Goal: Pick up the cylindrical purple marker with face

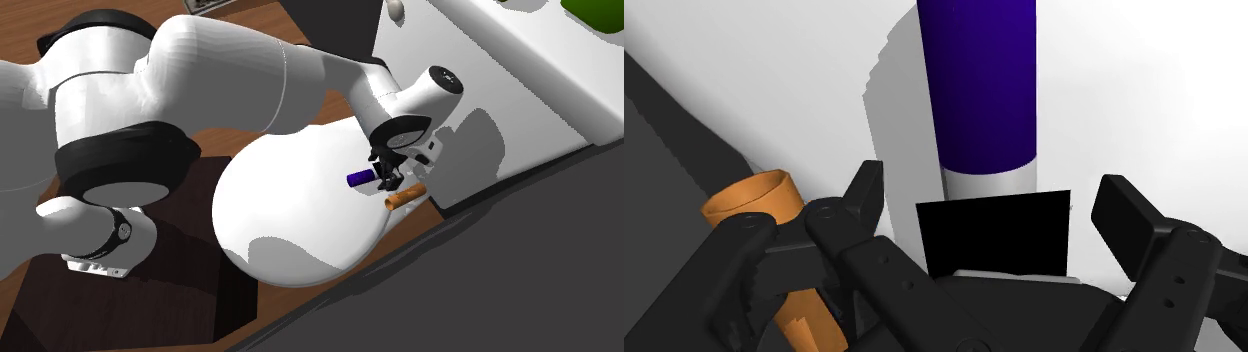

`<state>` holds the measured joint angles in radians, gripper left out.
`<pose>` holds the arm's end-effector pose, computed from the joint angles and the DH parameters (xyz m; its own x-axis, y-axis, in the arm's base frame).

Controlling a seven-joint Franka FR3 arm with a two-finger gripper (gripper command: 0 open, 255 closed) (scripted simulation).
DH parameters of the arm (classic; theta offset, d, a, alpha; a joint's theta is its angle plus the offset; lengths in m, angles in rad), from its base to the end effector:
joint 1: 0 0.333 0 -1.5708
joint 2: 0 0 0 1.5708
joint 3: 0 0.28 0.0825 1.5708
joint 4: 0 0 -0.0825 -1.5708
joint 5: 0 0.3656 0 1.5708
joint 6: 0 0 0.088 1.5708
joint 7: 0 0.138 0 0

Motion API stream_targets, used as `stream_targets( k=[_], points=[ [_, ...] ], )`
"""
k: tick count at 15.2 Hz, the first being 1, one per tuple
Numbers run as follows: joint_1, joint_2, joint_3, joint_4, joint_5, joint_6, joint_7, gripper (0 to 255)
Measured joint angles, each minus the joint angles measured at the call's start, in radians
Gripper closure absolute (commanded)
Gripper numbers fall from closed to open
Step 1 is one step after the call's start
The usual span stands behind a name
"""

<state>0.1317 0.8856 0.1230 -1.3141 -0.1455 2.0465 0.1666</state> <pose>0.6643 0.1469 0.1511 0.9827 0.1216 -0.1400 0.1293 -0.9905 0.0469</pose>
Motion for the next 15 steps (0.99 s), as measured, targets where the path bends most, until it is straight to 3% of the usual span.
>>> stream_targets(
  k=[15],
  points=[
    [-0.002,-0.029,0.003,0.002,0.003,-0.031,-0.003,255]
  ],
)
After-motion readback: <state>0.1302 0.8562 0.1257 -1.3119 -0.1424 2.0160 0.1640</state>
